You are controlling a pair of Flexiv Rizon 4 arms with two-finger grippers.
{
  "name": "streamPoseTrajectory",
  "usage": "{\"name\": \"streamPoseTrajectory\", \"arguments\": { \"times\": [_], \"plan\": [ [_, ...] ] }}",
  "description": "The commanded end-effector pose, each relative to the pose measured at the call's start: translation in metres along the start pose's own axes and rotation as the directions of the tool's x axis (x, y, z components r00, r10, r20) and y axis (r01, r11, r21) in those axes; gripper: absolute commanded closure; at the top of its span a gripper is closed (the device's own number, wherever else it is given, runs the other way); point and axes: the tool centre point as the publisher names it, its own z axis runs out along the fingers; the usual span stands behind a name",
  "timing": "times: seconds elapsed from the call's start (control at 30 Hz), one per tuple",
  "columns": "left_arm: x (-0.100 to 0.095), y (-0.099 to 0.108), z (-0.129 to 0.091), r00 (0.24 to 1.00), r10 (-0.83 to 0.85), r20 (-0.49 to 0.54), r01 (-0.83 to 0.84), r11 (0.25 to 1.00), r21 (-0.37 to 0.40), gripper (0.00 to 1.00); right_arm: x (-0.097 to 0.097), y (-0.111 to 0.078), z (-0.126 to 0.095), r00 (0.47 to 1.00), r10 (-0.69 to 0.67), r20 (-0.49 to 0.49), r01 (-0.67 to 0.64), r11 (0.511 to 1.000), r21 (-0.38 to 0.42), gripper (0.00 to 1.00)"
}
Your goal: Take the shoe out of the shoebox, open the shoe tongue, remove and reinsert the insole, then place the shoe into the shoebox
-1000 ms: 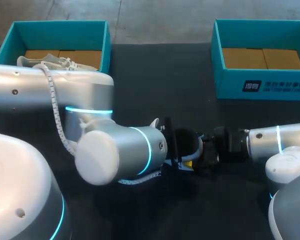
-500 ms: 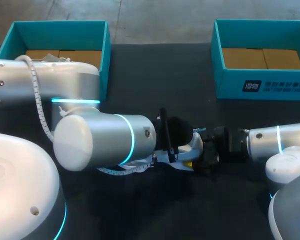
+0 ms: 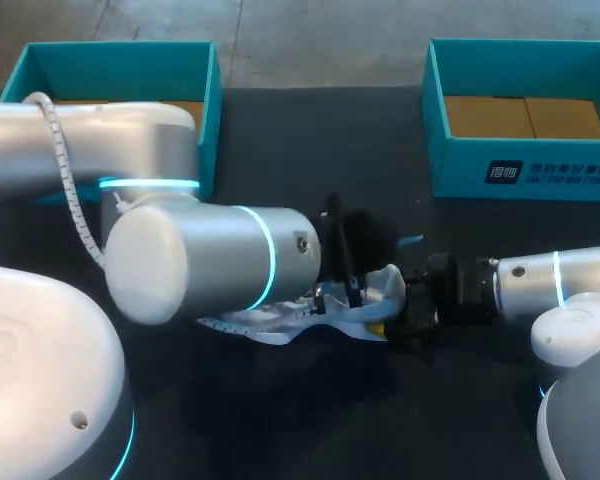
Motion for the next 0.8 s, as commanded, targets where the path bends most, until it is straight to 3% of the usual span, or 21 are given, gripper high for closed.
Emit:
{"name": "streamPoseTrajectory", "arguments": {
  "times": [0.03,0.37,0.8],
  "plan": [
    [-0.011,-0.013,-0.005,0.999,-0.014,-0.03,0.013,0.999,-0.031,1.0,0.001,0.0,0.0,1.0,0.0,0.001,0.0,1.0,0.004,1.0],
    [-0.041,-0.026,-0.003,0.994,-0.047,-0.104,0.039,0.997,-0.073,1.0,0.001,0.0,0.0,1.0,0.0,0.001,0.0,1.0,0.004,1.0],
    [-0.053,-0.041,-0.012,0.985,-0.059,-0.165,0.042,0.994,-0.099,1.0,0.001,0.0,0.0,1.0,0.0,0.001,0.0,1.0,0.004,1.0]
  ]
}}
